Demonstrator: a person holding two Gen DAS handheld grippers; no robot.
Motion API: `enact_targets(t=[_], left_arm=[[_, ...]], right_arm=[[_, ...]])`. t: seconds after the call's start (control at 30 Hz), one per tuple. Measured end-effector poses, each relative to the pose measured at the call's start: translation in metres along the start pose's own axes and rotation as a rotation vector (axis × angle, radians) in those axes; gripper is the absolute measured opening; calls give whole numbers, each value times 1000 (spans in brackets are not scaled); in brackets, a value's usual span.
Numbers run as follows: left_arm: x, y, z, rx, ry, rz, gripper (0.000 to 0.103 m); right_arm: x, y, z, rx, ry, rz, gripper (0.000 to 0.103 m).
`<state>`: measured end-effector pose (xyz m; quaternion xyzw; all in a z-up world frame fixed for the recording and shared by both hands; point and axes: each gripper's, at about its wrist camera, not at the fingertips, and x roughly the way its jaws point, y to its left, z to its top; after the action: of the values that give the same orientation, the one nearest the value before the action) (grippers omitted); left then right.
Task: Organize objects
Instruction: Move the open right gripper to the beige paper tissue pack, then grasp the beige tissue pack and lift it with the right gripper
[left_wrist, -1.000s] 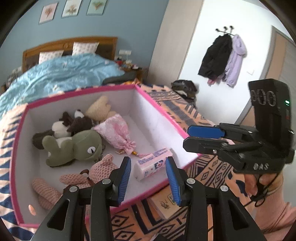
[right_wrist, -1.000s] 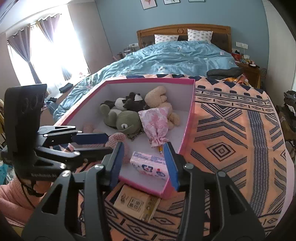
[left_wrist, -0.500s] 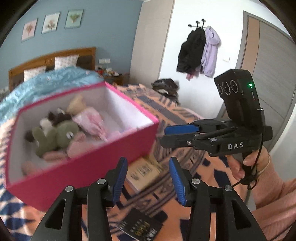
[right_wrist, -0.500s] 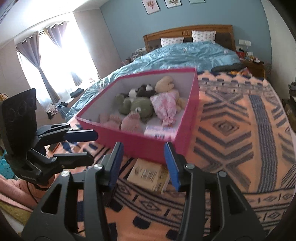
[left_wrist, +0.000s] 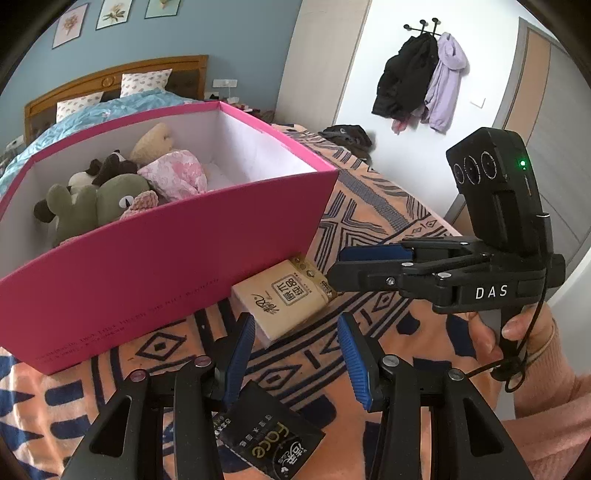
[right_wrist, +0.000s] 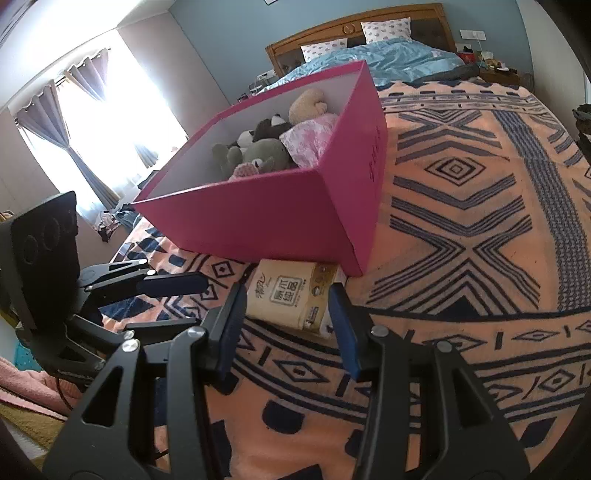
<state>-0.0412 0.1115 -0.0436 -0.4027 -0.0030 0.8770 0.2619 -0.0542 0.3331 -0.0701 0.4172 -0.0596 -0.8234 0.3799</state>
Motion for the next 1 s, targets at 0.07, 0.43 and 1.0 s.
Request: enact_targets(t=[0.07, 0.43, 1.0], left_arm=[[2, 0, 0, -3, 4, 1, 47], [19, 15, -2, -71, 52, 2, 47], [45, 31, -1, -169, 109, -54, 34]], right_arm=[[1, -1, -1, 9, 2, 6, 48], [14, -6, -3, 41, 19, 0, 48], [38, -16, 0, 80, 60, -9, 45]])
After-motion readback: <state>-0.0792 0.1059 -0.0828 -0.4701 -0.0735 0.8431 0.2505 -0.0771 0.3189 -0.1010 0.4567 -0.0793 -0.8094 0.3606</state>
